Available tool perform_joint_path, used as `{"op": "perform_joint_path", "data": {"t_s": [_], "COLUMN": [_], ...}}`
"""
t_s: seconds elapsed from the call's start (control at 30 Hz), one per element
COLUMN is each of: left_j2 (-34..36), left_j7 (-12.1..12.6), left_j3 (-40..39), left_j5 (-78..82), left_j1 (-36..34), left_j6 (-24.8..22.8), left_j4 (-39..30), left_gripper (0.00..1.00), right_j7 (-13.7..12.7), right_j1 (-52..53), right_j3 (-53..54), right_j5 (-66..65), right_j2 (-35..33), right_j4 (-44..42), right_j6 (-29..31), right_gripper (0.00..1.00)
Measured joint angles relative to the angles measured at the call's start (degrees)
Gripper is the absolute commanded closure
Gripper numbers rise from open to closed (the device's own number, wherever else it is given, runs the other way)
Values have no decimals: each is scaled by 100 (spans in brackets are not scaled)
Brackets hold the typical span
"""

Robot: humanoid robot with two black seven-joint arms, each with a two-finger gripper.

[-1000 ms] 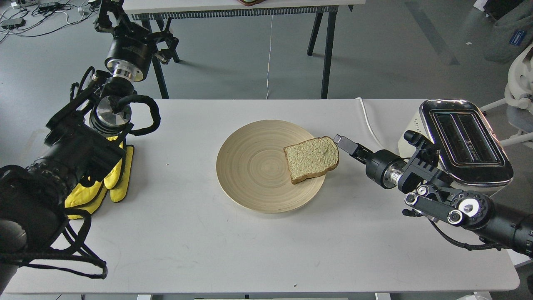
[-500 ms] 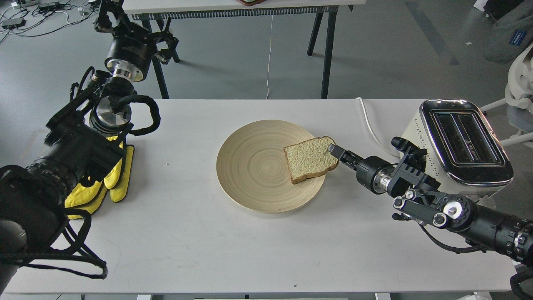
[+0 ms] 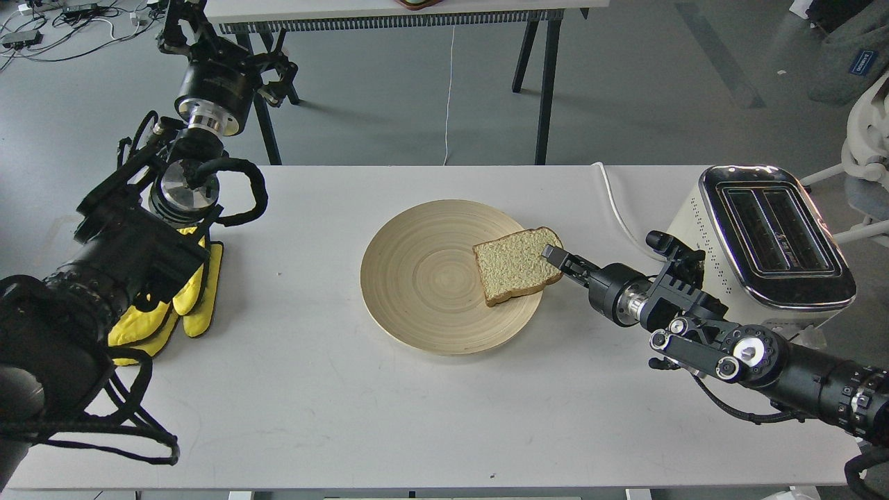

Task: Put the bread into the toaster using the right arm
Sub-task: 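Reach the right gripper to the bread slice and close on its edge, then lift the bread slice with the right gripper and carry it above the toaster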

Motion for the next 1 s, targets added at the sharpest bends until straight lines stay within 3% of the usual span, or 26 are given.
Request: {"op": "perform_joint_path", "data": {"t_s": [0.1, 0.47, 0.77, 1.0], "left_j2": [0, 0, -1, -1], "left_j7": [0, 0, -8, -9], "left_j3": [0, 0, 0, 0], "left_j5": [0, 0, 0, 1], "left_j1": [0, 0, 0, 0], "left_j6": [1, 1, 9, 10], "left_j4": [0, 1, -1, -1], "left_gripper": [0, 0, 0, 0], "right_j7": [-12, -41, -45, -145], "right_j1": [0, 25, 328, 1044], "right_j3": [-11, 24, 47, 29], "right_j5": [0, 0, -7, -51], "right_j2": [1, 1, -288, -1586], "right_j4": [0, 18, 496, 1658], "right_j6": [51, 68, 30, 24], "right_gripper": [67, 99, 100, 100]}}
